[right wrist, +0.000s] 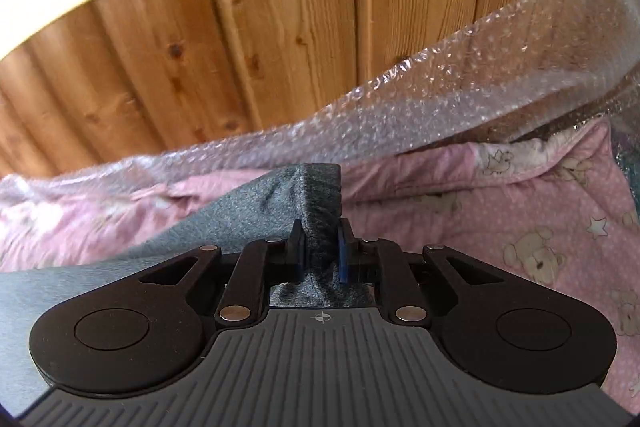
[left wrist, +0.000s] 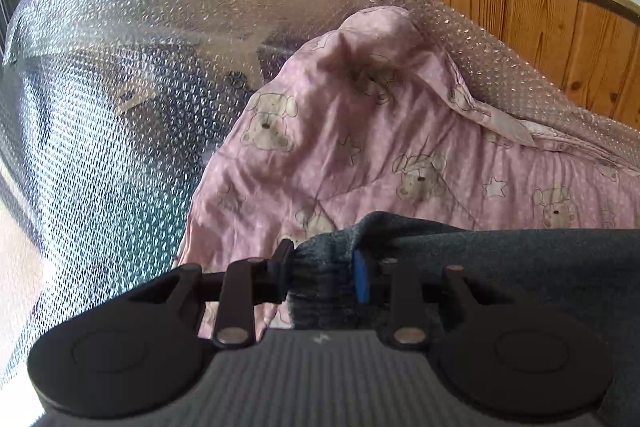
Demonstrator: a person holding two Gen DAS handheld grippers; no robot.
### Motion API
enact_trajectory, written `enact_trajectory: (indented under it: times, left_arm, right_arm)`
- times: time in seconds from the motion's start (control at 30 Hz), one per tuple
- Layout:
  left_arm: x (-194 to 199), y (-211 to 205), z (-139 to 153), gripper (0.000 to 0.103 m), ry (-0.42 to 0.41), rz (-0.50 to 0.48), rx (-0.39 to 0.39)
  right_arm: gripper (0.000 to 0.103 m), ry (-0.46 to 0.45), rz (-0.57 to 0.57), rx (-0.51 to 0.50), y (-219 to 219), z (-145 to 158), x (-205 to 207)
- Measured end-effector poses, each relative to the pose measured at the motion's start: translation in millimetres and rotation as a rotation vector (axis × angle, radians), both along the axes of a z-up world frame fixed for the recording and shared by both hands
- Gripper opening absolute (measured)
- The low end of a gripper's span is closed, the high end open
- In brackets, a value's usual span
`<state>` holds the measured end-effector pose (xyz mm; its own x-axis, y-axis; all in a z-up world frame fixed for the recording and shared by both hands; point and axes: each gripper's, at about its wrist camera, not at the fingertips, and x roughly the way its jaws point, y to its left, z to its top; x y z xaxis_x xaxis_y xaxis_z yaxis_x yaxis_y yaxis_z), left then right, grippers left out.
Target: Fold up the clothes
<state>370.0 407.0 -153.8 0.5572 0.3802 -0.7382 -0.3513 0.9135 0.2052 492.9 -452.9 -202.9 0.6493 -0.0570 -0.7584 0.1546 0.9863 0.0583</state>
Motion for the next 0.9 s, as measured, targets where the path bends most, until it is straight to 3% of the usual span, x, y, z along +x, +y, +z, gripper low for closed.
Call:
enact_trajectory:
  times: [0.1, 0.17, 0.2, 0.23, 0.27, 0.33, 0.4, 0.57, 0.73, 0.83, 0.9]
  left_arm:
    - [18.1, -10.5, -30.7, 0.037, 0.127, 0.009, 0.057]
    - [-1.7, -14.5, -36.2, 0.041, 0.165, 0.003, 0.040]
    - [-21.1, -15.7, -34.4, 0.043, 0.170, -0.004, 0.015]
    - [-40.5, -16.8, -32.7, 0.046, 0.174, -0.011, -0.010]
    - [-59.9, -17.9, -31.0, 0.054, 0.179, -0.018, -0.036]
    - [-98.7, -20.2, -27.5, 0.059, 0.188, -0.031, -0.086]
    - [-146.1, -21.7, -24.7, 0.064, 0.208, -0.019, -0.144]
    - [-262.6, -14.3, -31.0, 0.075, 0.226, 0.107, -0.334]
    - [-282.8, -8.1, -52.9, 0.077, 0.178, 0.184, -0.470]
    - [-273.0, -20.9, -55.6, 0.077, 0.179, 0.130, -0.457]
    - [-268.8, -29.9, -58.4, 0.064, 0.182, 0.093, -0.430]
  right_arm:
    - [0.005, 0.025, -0.114, -0.082, -0.9, -14.9, 14.2]
    - [0.019, 0.083, -0.140, -0.150, -0.9, -29.2, 15.3]
    - [0.031, 0.114, -0.120, -0.146, -2.2, -32.8, 9.9]
    - [0.046, 0.109, -0.102, -0.138, -4.2, -28.6, -4.0]
    - [0.053, 0.088, -0.088, -0.133, -6.3, -21.2, -21.3]
    - [0.071, 0.061, -0.068, -0.122, -15.1, -1.7, -73.9]
    - [0.077, 0.052, -0.059, -0.103, -26.9, 17.2, -133.8]
    - [0.083, 0.182, -0.187, -0.057, -61.7, 30.7, -315.0]
    - [0.084, 0.281, -0.425, 0.032, -81.0, 13.9, -457.7]
    - [0.084, 0.262, -0.506, 0.098, -79.5, 3.9, -503.0]
    - [0.084, 0.232, -0.528, 0.144, -77.5, -3.5, -514.6]
